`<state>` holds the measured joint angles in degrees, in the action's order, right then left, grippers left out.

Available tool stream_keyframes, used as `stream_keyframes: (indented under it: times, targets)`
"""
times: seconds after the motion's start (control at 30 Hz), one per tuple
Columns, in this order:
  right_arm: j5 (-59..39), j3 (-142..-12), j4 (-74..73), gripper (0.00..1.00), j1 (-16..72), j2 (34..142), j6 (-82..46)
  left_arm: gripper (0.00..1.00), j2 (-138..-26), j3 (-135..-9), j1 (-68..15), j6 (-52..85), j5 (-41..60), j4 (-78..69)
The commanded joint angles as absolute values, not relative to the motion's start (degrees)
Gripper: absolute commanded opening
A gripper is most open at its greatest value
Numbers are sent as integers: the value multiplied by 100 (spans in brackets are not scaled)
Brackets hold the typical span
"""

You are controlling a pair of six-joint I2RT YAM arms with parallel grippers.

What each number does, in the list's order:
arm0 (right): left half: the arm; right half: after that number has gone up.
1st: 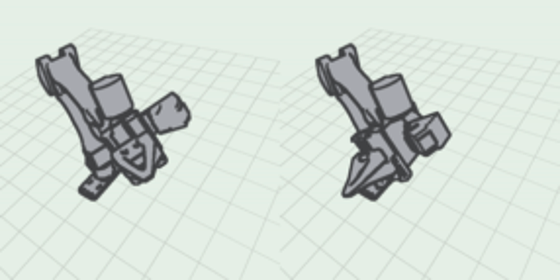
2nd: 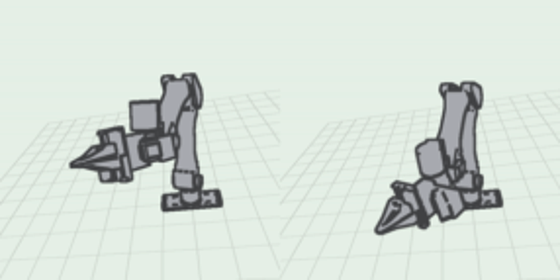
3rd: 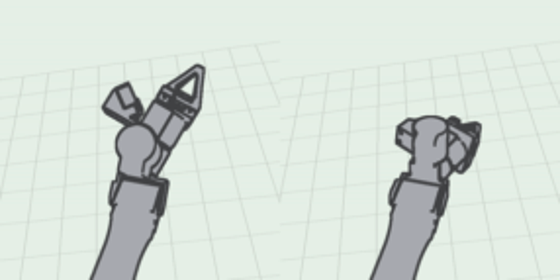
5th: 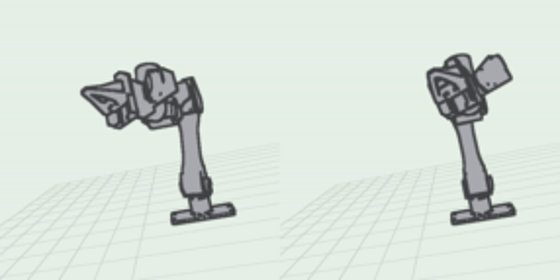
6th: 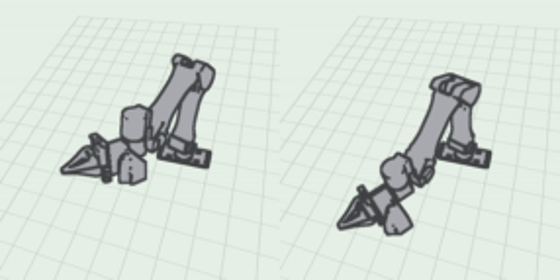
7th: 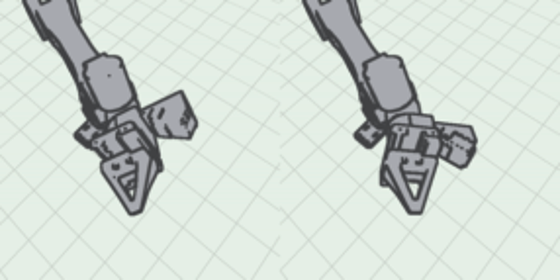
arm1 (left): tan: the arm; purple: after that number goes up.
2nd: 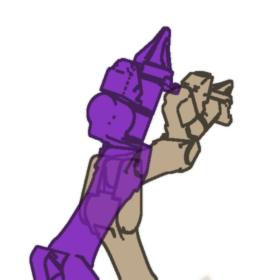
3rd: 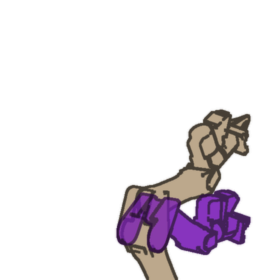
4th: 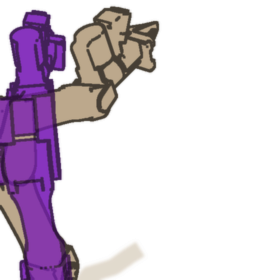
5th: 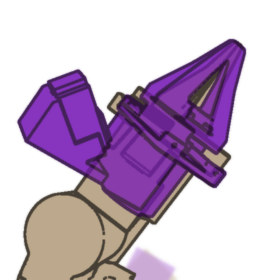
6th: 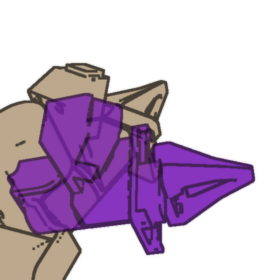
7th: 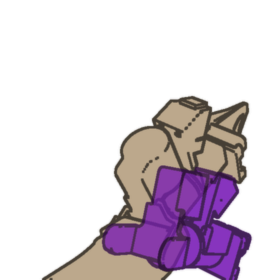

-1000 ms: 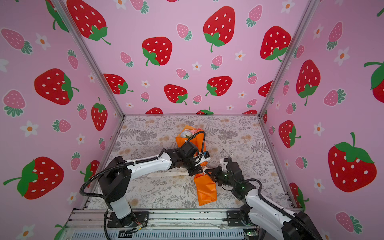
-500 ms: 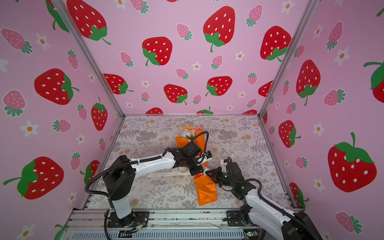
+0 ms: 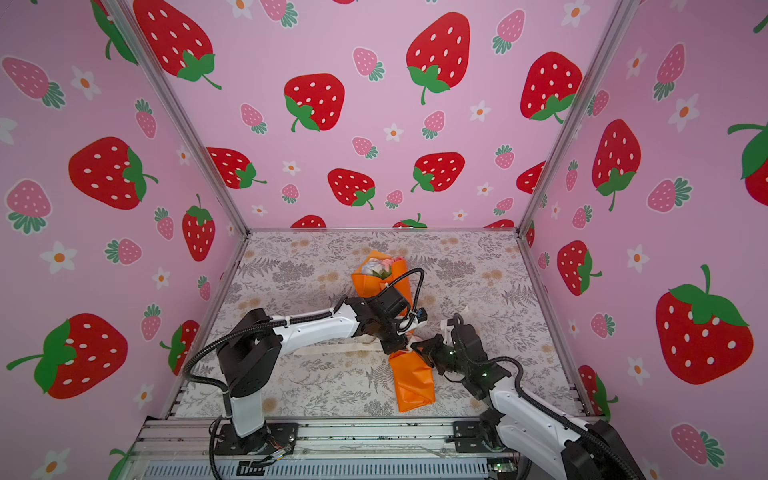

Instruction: Tie the bouquet of fake flowers

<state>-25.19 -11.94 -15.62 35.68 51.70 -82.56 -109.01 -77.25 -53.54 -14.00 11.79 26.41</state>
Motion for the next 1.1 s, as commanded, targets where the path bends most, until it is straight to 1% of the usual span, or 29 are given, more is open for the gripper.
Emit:
stream_keyframes:
  times: [0.0,0.13,0.4,0.77,0.8,0.87,0.93,1.0,1.07]
  targets:
    - [-2419,-1354,-1540,3,3525,5186,-8226,29,-10733,-7765,-5388,-1597,1124,2835]
    - [-2357,-1354,-1371,3,3524,5185,-8112,18,-10605,-7726,-5388,-1626,1123,2789]
    - [-2209,-1411,-955,3,3524,5356,-7790,8,-10282,-7508,-5388,-1604,1052,2637]
    - [-2162,-1933,-209,3,3524,5604,-7033,7,-10110,-7350,-5336,-1220,1209,2386]
    - [-2172,-1985,-123,3,3522,5637,-6960,8,-10100,-7333,-5330,-1185,1246,2358]
    - [-2129,-2097,78,3,3525,5718,-6805,18,-10075,-7308,-5330,-1124,1230,2351]
    - [-2109,-2159,240,3,3524,5761,-6701,18,-10039,-7270,-5334,-1125,1234,2348]
    - [-2092,-2184,340,3,3524,5763,-6654,24,-9989,-7235,-5329,-1116,1261,2338]
    - [-2088,-2158,334,2,3524,5716,-6662,28,-9954,-7208,-5327,-1140,1313,2299]
